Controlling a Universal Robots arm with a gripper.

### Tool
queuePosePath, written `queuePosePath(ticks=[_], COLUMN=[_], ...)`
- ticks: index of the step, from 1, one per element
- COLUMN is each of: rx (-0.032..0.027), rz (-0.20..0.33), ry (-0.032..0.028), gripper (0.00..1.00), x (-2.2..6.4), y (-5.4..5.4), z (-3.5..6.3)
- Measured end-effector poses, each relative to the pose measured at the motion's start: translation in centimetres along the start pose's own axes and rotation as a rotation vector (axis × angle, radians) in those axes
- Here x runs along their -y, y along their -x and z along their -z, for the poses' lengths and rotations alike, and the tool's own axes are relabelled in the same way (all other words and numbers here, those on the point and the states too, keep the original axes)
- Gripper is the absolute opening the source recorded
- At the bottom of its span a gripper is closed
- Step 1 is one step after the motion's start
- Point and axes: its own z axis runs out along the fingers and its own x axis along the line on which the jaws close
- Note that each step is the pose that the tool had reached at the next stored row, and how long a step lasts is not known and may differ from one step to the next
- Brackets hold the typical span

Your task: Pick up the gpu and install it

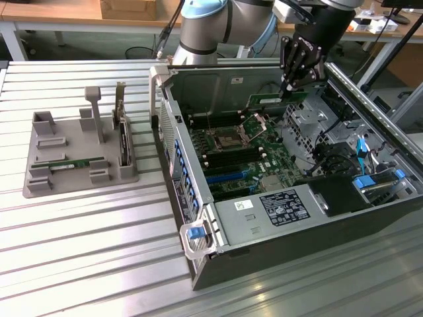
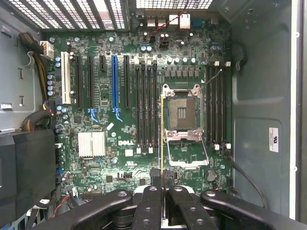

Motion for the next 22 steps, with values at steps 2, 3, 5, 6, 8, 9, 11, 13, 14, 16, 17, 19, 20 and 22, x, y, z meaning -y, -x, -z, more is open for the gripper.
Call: queuePosePath(ticks=[2, 3, 5, 6, 8, 9, 11, 13, 14, 16, 17, 19, 20, 22], rx=[0.0, 0.0001, 0.0, 0.0, 0.0, 0.0, 0.0, 0.0, 0.0, 0.0, 0.0001, 0.0, 0.0, 0.0001], rz=[0.0, 0.0, 0.0, 0.0, 0.0, 0.0, 0.0, 0.0, 0.0, 0.0, 0.0, 0.0, 0.0, 0.0], ry=[0.0, 0.0, 0.0, 0.0, 0.0, 0.0, 0.0, 0.0, 0.0, 0.0, 0.0, 0.0, 0.0, 0.0], gripper=[0.12, 0.12, 0.12, 0.12, 0.12, 0.12, 0.12, 0.12, 0.12, 0.12, 0.12, 0.12, 0.12, 0.12], x=[0.0, 0.01, 0.01, 0.01, 0.01, 0.02, 0.02, 0.02, 0.03, 0.03, 0.03, 0.04, 0.04, 0.05], y=[0.0, 0.0, 0.0, 0.0, 0.0, 0.0, 0.0, 0.0, 0.0, 0.0, 0.0, 0.0, 0.0, -0.1], z=[-0.11, -0.19, -0.26, -0.32, -0.39, -0.48, -0.54, -0.67, -0.8, -0.91, -0.95, -1.06, -1.12, -1.25])
